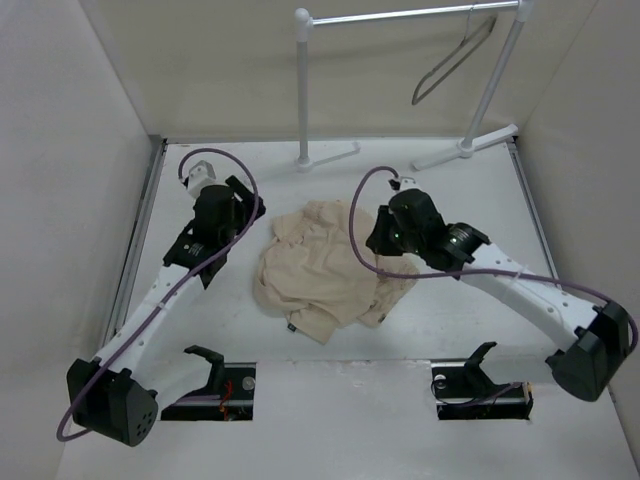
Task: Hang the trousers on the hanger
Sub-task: Flatten out the trousers at the center of the board.
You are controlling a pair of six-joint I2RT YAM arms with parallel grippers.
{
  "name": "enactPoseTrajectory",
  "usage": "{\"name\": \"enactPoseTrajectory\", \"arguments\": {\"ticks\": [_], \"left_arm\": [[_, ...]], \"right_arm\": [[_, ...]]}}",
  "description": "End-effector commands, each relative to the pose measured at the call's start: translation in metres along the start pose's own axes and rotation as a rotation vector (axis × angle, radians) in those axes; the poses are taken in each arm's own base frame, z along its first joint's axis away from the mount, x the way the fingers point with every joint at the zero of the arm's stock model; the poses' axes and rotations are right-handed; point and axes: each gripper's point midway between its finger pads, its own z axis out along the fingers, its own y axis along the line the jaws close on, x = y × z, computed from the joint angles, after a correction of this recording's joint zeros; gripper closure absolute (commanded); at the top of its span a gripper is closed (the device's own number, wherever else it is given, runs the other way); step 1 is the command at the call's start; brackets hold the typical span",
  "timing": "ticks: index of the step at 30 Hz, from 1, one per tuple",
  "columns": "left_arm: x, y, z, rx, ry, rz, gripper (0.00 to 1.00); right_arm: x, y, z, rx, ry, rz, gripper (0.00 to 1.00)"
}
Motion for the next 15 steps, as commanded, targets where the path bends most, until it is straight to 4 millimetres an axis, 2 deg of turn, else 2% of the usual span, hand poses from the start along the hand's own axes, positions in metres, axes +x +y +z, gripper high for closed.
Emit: {"name": "enactPoseTrajectory", "arguments": {"ticks": [1,3,6,8,11,13,15], "left_arm": [[-0.011,-0.007,0.003,0.119,-0.043,-0.07,0.49],[-0.008,0.015,0.014,0.052,-0.013,-0.096,0.66],[0.011,0.04,0.027,-0.046,0.062,-0.095,0.71],[0.022,0.054,0.033,-0.101,0.086,-0.085,0.67],[0.039,0.071,0.038,-0.156,0.113,-0.068,0.58],[0.051,0.077,0.041,-0.169,0.141,-0.065,0.5],[0.06,0.08,0.045,-0.171,0.164,-0.064,0.46]], "right_arm": [[-0.039,0.043,0.013,-0.109,-0.075,-0.036,0.79],[-0.052,0.056,0.03,-0.114,-0.077,-0.06,0.66],[-0.068,0.071,0.063,-0.097,-0.065,-0.116,0.46],[-0.076,0.079,0.086,-0.075,-0.047,-0.142,0.36],[-0.084,0.082,0.121,-0.018,-0.026,-0.183,0.3],[-0.082,0.076,0.145,0.046,-0.007,-0.218,0.27],[-0.078,0.064,0.167,0.126,0.014,-0.253,0.25]]}}
